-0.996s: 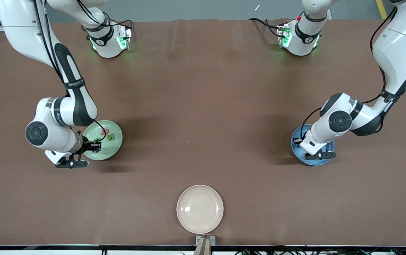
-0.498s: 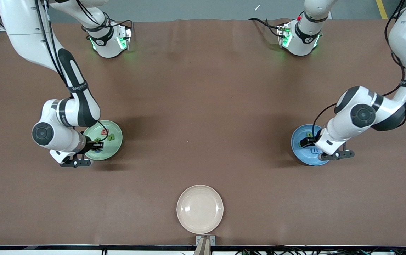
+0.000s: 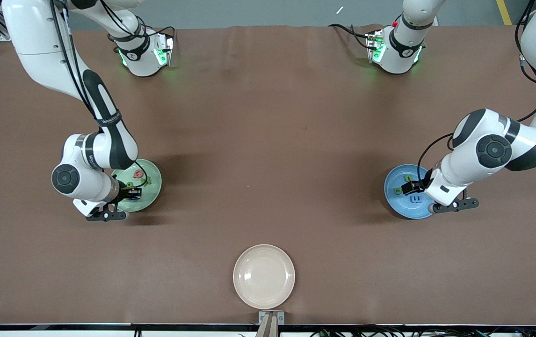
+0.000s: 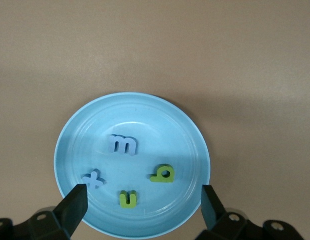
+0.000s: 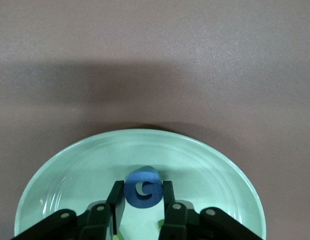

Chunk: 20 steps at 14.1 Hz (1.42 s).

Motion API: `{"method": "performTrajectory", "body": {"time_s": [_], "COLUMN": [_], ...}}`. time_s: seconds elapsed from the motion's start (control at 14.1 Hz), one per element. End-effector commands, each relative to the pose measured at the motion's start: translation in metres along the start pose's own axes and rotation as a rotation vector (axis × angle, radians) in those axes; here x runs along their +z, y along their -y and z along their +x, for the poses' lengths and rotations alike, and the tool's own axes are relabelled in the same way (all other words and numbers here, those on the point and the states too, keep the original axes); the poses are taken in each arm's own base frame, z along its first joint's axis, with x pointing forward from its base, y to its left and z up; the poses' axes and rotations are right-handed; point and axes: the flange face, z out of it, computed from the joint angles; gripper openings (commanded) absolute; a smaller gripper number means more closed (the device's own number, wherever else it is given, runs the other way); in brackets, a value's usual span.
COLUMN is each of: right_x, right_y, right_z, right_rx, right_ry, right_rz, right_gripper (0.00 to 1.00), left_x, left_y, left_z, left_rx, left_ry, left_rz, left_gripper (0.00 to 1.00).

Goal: Sort upper and lower case letters into plates

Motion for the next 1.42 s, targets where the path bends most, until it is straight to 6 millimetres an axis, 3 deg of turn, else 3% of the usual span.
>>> {"method": "performTrajectory", "body": {"time_s": [0.0, 0.14, 0.36, 0.64, 1.0, 1.35], "right_x": [-0.010, -0.027, -0.069, -0.125, -0.195, -0.227], "right_y": [0.001, 0.002, -0.001, -0.009, -0.039, -0.076], "right_z": [-0.004, -0.001, 0.002, 0.009, 0.004, -0.013], "right_rx": [-0.005, -0.008, -0.002, -0.007, 0.025, -0.007], "right_ry": [0.001, 0.025, 0.051, 0.073, 0.066, 0.066], "right_rz": [0.009, 0.014, 0.023, 0.023, 0.021, -0.013], "right_gripper": [1.00, 1.00, 1.00, 1.00, 1.00, 1.00], "left_x": [-0.015, -0.028, -0.044, -0.051, -0.069, -0.098], "left_y": [-0.006, -0.024, -0.014, -0.018, -0.040, -0.027], "left_z": [0.002, 0.000, 0.005, -0.002, -0.010, -0.015], "left_rx": [0.013, 0.025, 0.078, 0.110, 0.108, 0.120], "left_ry": [-0.003, 0.003, 0.036, 0.098, 0.081, 0.092], "left_rz": [0.003, -0.013, -0.064, -0.125, -0.130, -0.108], "left_gripper": [1.00, 0.99, 0.99, 0.99, 0.99, 0.99]}}
